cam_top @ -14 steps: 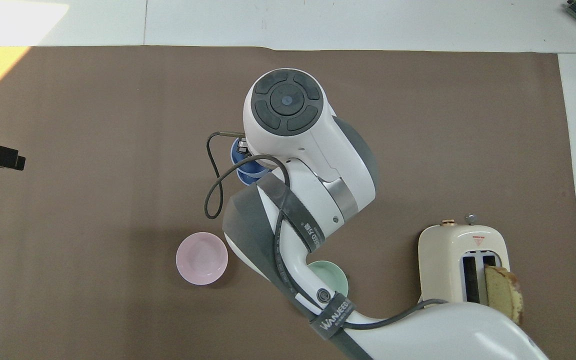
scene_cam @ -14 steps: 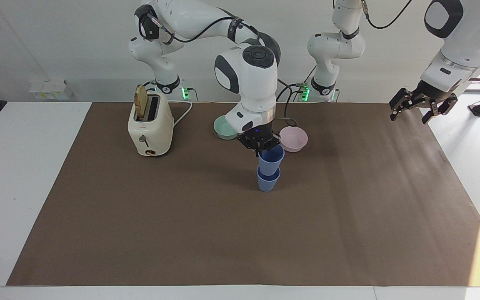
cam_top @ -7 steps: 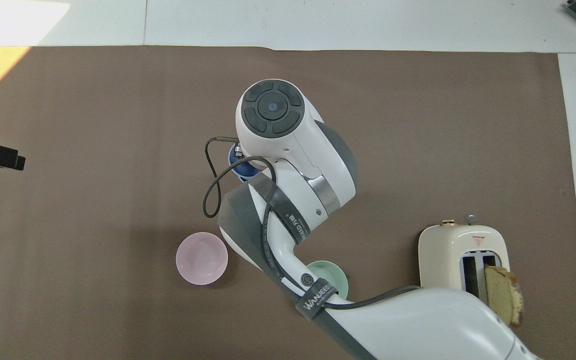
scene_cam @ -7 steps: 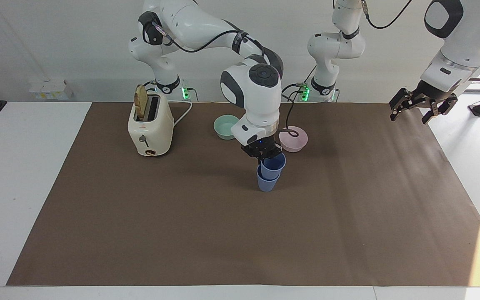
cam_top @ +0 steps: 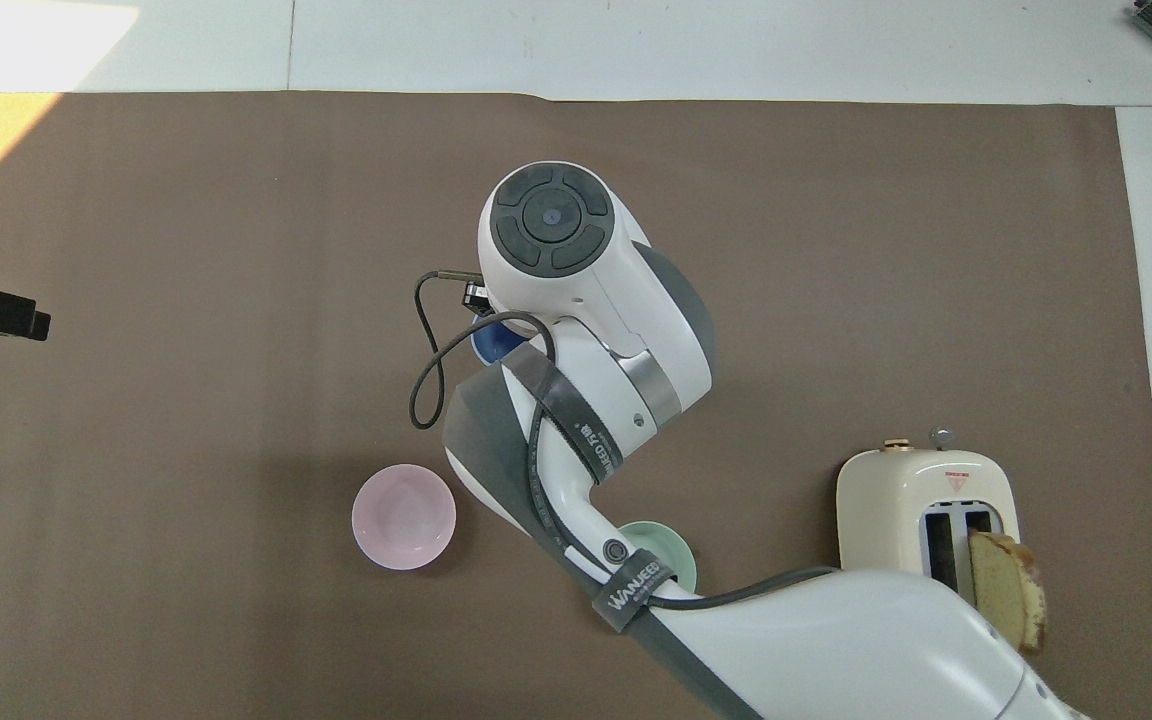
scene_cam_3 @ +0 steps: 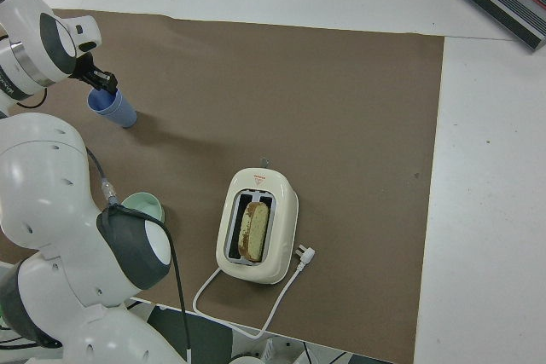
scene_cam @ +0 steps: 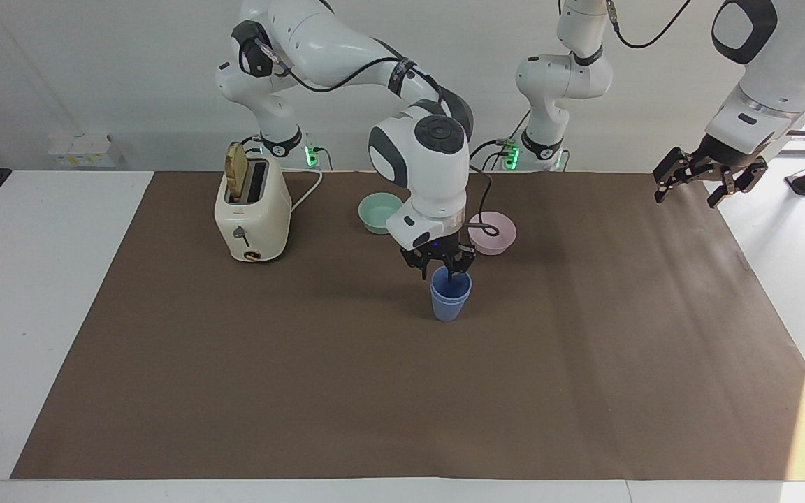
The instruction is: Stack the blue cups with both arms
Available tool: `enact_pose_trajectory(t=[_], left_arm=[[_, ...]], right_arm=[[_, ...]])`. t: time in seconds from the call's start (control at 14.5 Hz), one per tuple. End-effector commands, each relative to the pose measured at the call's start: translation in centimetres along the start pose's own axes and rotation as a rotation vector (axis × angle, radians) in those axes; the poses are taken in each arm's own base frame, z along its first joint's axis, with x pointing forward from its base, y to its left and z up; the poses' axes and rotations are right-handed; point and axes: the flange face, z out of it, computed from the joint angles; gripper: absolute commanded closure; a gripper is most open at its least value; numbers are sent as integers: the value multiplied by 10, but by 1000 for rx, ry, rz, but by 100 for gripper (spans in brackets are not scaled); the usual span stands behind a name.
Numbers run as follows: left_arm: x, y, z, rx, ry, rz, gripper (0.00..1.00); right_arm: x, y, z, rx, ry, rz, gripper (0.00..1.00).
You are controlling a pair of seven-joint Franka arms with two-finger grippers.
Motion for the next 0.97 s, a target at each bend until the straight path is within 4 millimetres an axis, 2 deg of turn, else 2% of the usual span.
enact_pose_trajectory(t=[0.0,0.14,0.21,0.35,0.48,0.69,0.9], left_arm=[[-7,1,-3,17,4,14,0],[-7,1,-3,17,4,14,0],[-6,1,-2,17,3,14,0],[-6,1,-3,17,4,6,0],[-6,0,-3,18,6,-3,0],[-6,-1,-4,17,4,-2,0],[-6,-1,-4,17,1,-2,0]], right_arm=[[5,17,-18,-34,8,20,0],[13,36,-64,0,47,40,0],[16,51,-87,-7,52,39,0],[19,75,-116,-22,55,-1,0],[29,112,-147,-40,50,-4,0],[40,180,-198,-47,44,45,0],[36,227,-232,-72,17,-20,0]])
